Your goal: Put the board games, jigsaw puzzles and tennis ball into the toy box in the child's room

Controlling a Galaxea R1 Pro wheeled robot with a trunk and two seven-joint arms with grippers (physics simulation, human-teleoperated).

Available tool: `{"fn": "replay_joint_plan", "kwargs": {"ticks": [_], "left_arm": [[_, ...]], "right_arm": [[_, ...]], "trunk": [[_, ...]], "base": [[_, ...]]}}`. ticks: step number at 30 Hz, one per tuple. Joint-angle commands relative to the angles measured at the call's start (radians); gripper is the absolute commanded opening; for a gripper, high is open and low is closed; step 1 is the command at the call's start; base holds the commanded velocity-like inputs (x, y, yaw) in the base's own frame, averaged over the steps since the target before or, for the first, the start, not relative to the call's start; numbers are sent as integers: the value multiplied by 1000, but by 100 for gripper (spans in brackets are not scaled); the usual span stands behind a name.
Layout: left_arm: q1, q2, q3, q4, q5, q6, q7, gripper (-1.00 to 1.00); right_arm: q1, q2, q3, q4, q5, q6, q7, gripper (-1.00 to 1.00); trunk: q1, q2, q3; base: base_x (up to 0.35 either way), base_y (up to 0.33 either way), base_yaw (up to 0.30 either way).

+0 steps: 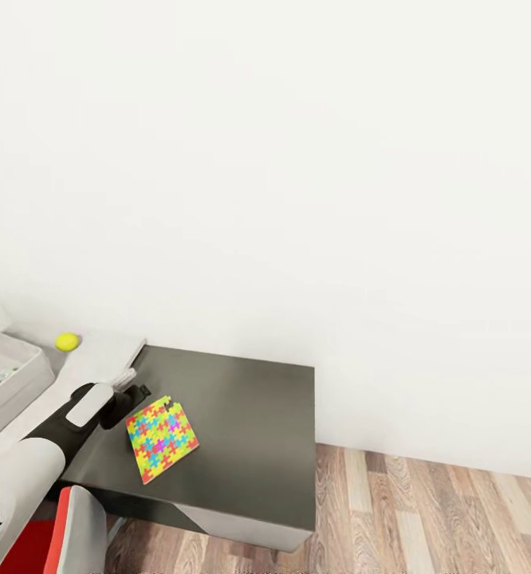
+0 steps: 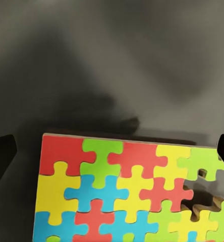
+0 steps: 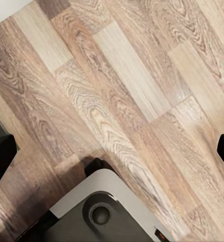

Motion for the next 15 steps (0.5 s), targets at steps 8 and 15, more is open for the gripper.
{"fn": "replay_joint_plan", "kwargs": {"ticks": [8,15], "left_arm": [[-1,3,-5,-2,9,0,6,100],[-1,6,5,-2,14,-1,4,100]], "right_arm": [[0,0,1,-3,-9,5,-6,100],[0,0,1,-3,-9,5,-6,100]], "trunk": [[1,-2,-15],[1,-2,-26]], "base": [[0,-1,0],[0,0,0]]}}
